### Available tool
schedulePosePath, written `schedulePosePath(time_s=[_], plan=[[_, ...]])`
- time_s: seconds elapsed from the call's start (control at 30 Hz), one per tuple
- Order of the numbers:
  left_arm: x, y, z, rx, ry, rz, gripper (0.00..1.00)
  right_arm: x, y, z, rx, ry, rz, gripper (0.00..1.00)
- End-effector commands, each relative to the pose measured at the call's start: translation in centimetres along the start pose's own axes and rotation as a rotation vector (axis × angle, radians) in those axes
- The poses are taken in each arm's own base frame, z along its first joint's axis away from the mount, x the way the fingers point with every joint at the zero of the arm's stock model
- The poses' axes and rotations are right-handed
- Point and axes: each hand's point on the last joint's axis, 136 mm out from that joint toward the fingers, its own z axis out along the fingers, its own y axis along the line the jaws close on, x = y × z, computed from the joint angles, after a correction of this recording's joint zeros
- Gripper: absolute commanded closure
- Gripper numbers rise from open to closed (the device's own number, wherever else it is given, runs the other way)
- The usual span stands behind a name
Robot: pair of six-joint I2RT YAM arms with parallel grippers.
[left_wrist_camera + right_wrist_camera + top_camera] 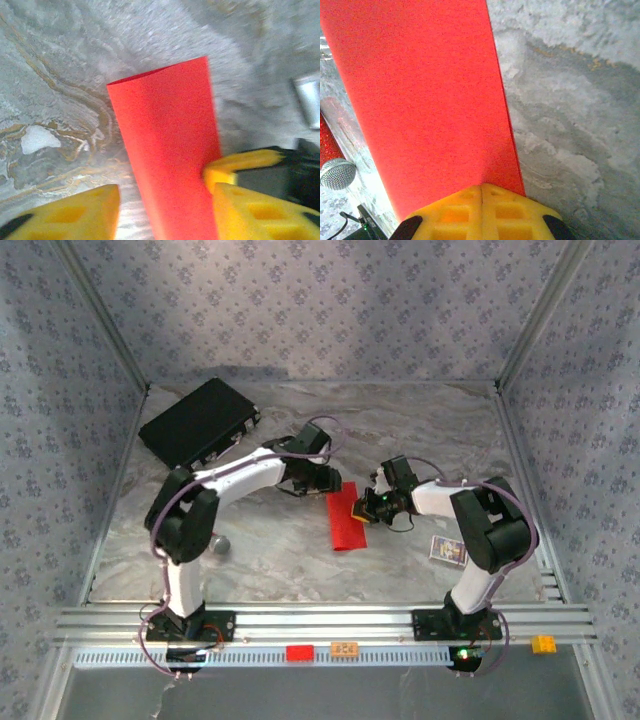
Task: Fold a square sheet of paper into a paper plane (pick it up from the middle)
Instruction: Hold the square sheet of paper at the center of the table, then first fold the square sheet of paper in half at the center of the table.
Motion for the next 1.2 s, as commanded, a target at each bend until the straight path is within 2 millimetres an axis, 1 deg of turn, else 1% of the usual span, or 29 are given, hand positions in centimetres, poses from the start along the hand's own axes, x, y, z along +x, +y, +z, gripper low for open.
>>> schedulePosePath(time_s=[0.0,0.03,0.1,0.2,0.33,0.4,0.6,0.8,1.0,1.17], plan=[[-0.6,-2.8,-1.2,0.197,-0.024,-0.019,0.64,2.9,-6.6,0.2,0.238,0.049,0.133,1.0],[-0.4,-3.1,-1.1,0.241,-0.014,-0.028,0.69,2.9,-6.5,0.3,0.235,0.05,0.134,1.0],[0.0,-3.9,-0.7,0.313,0.011,-0.034,0.78,3.0,-6.6,0.4,0.239,0.053,0.139,1.0],[0.7,-4.5,0.1,0.389,0.061,-0.046,0.99,3.0,-6.7,0.3,0.245,0.05,0.143,1.0],[1.8,-4.8,1.4,0.458,0.124,-0.072,1.0,3.0,-6.6,0.3,0.249,0.051,0.14,1.0],[2.2,-4.5,2.0,0.462,0.146,-0.088,1.0,3.1,-6.7,0.2,0.252,0.049,0.141,1.0],[3.6,-2.8,3.7,0.415,0.187,-0.12,1.0,3.1,-6.6,0.3,0.257,0.051,0.139,1.0],[4.5,-1.6,4.6,0.382,0.209,-0.132,1.0,3.3,-6.7,0.4,0.263,0.056,0.138,1.0],[5.6,0.3,5.5,0.307,0.223,-0.119,1.0,3.3,-6.7,0.4,0.264,0.054,0.136,1.0],[6.7,2.5,6.3,0.243,0.209,-0.11,1.0,3.5,-6.8,0.4,0.267,0.057,0.137,1.0]])
